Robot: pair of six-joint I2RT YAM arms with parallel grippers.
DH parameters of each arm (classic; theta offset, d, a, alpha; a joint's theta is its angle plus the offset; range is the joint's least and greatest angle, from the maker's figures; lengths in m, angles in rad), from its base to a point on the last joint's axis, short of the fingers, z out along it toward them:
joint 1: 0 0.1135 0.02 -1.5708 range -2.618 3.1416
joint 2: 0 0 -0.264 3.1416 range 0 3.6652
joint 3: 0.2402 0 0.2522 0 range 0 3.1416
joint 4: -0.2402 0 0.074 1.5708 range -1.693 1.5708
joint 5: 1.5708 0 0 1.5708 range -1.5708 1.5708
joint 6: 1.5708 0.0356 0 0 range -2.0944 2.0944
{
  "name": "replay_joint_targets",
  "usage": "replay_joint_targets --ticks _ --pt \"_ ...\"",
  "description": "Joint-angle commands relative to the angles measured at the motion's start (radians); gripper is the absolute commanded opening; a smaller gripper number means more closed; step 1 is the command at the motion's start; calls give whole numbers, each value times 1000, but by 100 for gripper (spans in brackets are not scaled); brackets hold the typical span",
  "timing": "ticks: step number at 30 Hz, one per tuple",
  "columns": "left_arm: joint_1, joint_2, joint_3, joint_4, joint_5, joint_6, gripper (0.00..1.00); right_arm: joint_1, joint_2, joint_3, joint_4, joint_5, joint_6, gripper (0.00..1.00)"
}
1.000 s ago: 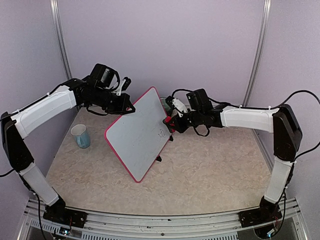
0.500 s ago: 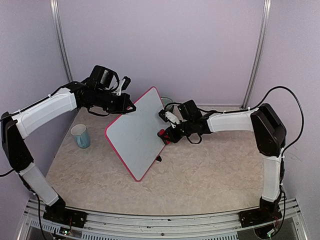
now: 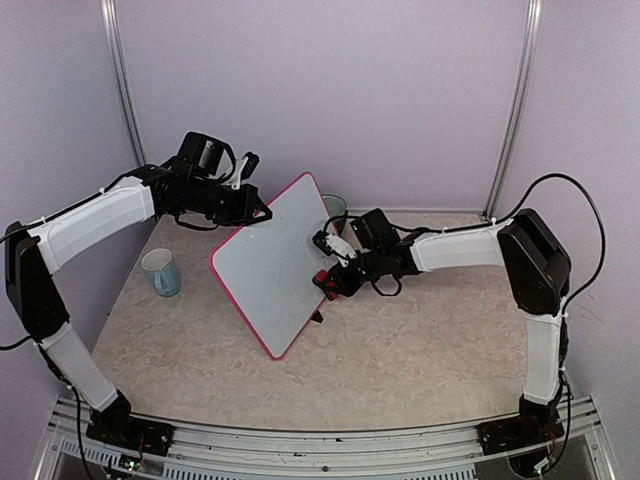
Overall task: Erase the whiteboard
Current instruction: Erase the whiteboard at the center of the board.
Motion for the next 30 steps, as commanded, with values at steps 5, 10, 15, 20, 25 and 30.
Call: replay_joint_targets --ticks 5,10,15,20,25,30 --pt "1 23 -44 47 37 9 0 133 -41 131 -28 44 -45 0" --pt "0 25 -46 52 41 5 0 149 -29 112 -32 55 -44 0" --pt "0 28 -48 53 45 2 0 171 -24 35 -7 72 -37 0" --pt "-1 24 -49 56 49 2 0 179 -7 -4 -16 126 -34 0" --pt "-1 22 -52 56 49 4 0 179 -15 -29 -6 149 -27 0" --pt "-1 26 -54 59 52 0 0 185 -28 32 -25 144 -30 0"
